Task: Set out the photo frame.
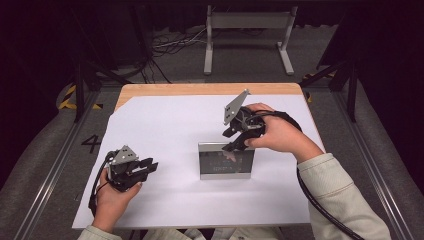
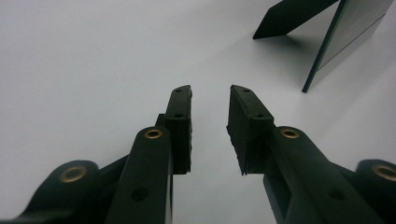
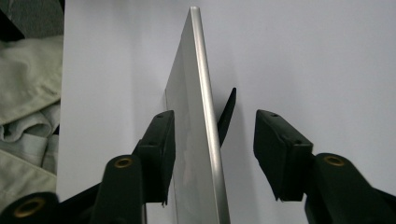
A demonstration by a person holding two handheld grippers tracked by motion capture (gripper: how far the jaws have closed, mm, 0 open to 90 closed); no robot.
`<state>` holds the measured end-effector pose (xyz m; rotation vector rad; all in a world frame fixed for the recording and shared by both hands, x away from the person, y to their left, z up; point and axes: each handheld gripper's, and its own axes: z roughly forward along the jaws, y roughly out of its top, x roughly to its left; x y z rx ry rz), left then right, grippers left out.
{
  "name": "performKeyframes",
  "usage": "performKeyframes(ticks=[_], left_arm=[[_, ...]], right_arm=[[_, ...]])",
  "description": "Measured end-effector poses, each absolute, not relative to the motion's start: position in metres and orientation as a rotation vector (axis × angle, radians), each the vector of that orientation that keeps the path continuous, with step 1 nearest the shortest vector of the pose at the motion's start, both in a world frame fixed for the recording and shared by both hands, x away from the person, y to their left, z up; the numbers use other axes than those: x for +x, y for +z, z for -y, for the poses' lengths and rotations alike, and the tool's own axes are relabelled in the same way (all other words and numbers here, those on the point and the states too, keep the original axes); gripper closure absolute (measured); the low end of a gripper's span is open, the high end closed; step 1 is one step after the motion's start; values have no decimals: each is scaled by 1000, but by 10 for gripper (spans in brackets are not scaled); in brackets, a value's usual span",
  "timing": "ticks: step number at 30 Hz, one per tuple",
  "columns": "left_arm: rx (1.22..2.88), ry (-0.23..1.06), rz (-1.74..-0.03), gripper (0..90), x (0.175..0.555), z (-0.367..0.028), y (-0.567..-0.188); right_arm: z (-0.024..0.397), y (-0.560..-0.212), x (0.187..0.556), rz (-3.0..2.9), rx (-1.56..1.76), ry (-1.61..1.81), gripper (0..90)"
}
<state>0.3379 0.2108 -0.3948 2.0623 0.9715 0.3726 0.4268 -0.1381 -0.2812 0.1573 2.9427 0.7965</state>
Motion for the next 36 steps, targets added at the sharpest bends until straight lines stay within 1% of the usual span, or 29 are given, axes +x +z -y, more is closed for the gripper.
performKeyframes(ticks=[3, 10, 19, 28, 36], left_arm=[[2060, 362, -974, 707, 338, -210, -395], [2063, 365, -964, 704, 340, -208, -395], [2068, 353, -946, 697, 342, -203, -395], [2059, 342, -939, 678, 341, -209, -395], [2046, 355, -914, 630, 340, -214, -395]], right_arm=[[143, -276, 424, -2904, 202, 872, 439], [157, -268, 419, -2830, 276, 948, 411], [195, -258, 407, -2713, 437, 1050, 356], [223, -252, 397, -2645, 521, 1094, 329], [248, -250, 387, -2587, 596, 1106, 314]])
